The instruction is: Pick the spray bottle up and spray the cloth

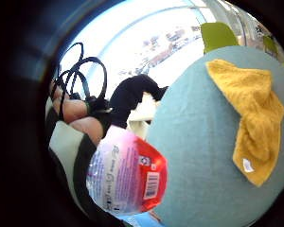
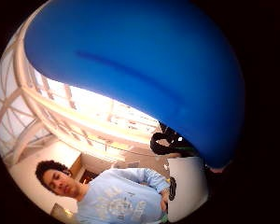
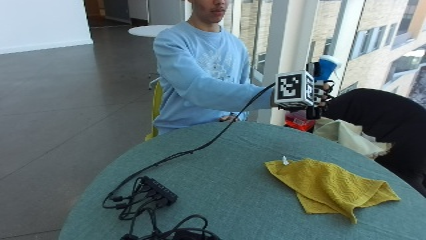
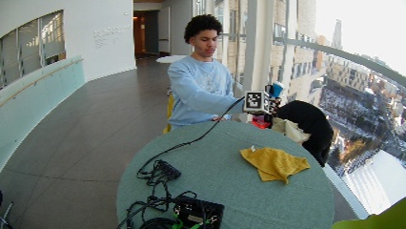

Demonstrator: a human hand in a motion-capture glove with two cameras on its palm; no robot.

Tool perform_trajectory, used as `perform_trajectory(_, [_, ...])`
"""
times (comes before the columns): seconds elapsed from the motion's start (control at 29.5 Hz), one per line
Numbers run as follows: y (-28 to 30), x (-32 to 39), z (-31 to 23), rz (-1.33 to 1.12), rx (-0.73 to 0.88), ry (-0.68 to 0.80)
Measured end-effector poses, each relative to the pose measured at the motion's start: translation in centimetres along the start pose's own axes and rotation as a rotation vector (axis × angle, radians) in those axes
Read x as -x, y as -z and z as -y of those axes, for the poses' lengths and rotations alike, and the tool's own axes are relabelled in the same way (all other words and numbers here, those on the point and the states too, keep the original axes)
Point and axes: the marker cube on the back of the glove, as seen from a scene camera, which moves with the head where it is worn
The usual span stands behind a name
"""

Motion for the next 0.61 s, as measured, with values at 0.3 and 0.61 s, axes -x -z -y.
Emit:
perform_trajectory(0.3, [-5.2, -1.0, 0.2, 0.074, -0.049, 0.082])
perform_trajectory(0.61, [-6.4, -2.1, -0.8, 0.067, -0.066, 0.123])
